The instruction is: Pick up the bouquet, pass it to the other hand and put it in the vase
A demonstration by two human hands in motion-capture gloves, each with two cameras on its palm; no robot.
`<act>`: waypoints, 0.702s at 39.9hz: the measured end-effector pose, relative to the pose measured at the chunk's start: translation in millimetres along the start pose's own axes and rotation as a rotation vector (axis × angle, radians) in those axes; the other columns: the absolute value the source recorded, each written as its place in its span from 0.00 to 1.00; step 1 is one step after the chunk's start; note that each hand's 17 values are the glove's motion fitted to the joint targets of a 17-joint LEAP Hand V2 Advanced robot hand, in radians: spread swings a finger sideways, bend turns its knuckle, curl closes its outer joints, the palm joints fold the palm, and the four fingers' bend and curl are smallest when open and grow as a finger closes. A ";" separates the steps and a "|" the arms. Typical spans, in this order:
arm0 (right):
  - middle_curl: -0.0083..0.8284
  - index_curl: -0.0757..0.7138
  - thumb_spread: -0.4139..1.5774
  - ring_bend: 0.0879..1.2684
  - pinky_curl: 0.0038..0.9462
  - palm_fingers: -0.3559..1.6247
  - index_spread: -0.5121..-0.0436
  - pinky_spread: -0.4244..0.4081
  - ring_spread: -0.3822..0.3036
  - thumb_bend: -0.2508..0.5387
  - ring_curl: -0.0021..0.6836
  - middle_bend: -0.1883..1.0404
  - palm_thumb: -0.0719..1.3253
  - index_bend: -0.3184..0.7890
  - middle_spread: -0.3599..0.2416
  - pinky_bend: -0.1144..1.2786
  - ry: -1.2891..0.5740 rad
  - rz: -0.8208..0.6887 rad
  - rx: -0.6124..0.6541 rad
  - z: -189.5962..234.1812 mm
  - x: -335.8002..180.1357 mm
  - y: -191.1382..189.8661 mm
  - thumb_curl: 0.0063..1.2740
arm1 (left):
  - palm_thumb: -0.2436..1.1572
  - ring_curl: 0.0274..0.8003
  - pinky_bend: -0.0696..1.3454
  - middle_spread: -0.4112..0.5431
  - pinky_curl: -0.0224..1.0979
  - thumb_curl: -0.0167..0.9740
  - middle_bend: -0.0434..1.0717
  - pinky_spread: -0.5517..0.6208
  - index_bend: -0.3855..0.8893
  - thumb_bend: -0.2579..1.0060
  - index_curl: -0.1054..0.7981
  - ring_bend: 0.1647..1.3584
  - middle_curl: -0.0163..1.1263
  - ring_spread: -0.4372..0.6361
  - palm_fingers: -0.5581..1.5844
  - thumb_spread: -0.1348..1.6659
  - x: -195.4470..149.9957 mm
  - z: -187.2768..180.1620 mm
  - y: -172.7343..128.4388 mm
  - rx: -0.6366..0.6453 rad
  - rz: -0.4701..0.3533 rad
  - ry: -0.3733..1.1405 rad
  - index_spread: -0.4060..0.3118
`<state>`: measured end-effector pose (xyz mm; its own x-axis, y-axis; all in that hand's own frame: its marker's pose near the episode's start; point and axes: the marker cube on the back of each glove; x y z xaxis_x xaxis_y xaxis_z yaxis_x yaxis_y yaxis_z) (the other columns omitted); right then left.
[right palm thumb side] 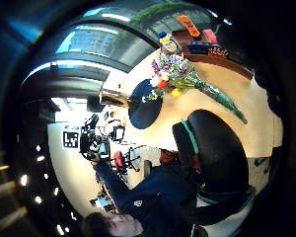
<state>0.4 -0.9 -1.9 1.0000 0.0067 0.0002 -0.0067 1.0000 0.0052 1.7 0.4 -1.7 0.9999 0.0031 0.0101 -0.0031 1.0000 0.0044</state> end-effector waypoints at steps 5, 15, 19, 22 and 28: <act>0.17 0.21 0.56 0.40 0.20 0.57 0.62 0.46 0.41 0.68 0.30 0.36 0.38 0.37 0.49 0.46 0.000 0.004 0.021 -8.0 -2.0 4.6 0.08 | 0.14 0.13 0.26 0.58 0.12 0.04 0.20 0.69 0.43 0.17 0.21 0.25 0.09 0.59 0.37 0.42 2.6 -3.2 -0.7 0.005 0.003 -0.012 0.55; 0.29 0.27 0.73 0.41 0.28 0.55 0.49 0.45 0.37 0.65 0.42 0.36 0.41 0.37 0.46 0.47 0.031 0.002 0.034 -21.2 -10.5 16.8 0.12 | 0.14 0.20 0.27 0.64 0.18 0.08 0.20 0.77 0.43 0.17 0.30 0.29 0.14 0.66 0.35 0.58 -4.5 -10.6 -1.2 0.035 -0.010 0.053 0.53; 0.32 0.28 0.76 0.41 0.30 0.55 0.47 0.45 0.36 0.63 0.44 0.36 0.41 0.37 0.46 0.47 0.057 -0.034 -0.020 -22.7 -15.2 24.0 0.13 | 0.13 0.21 0.27 0.64 0.19 0.09 0.20 0.78 0.43 0.17 0.32 0.30 0.16 0.67 0.35 0.61 -10.3 -6.5 0.1 0.033 -0.029 0.033 0.53; 0.34 0.28 0.78 0.41 0.31 0.54 0.46 0.44 0.36 0.60 0.46 0.35 0.41 0.37 0.46 0.47 0.090 -0.059 -0.079 -25.8 -20.3 34.0 0.14 | 0.13 0.22 0.27 0.64 0.20 0.10 0.20 0.79 0.43 0.17 0.34 0.31 0.17 0.68 0.34 0.62 -13.7 -2.5 2.7 0.028 -0.038 0.004 0.53; 0.37 0.29 0.80 0.40 0.33 0.50 0.43 0.46 0.37 0.55 0.48 0.34 0.41 0.36 0.46 0.48 0.129 -0.055 -0.022 -41.1 -25.7 47.4 0.16 | 0.13 0.24 0.27 0.63 0.22 0.12 0.21 0.80 0.43 0.16 0.37 0.31 0.20 0.69 0.34 0.64 -15.4 6.2 9.9 0.003 -0.047 0.013 0.53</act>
<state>-25.6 46.6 -42.7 0.9906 -0.0485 -0.1283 0.0462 0.9987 -0.0206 -13.8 10.3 4.4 0.9990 -0.0438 -0.0035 0.0438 0.9990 0.0071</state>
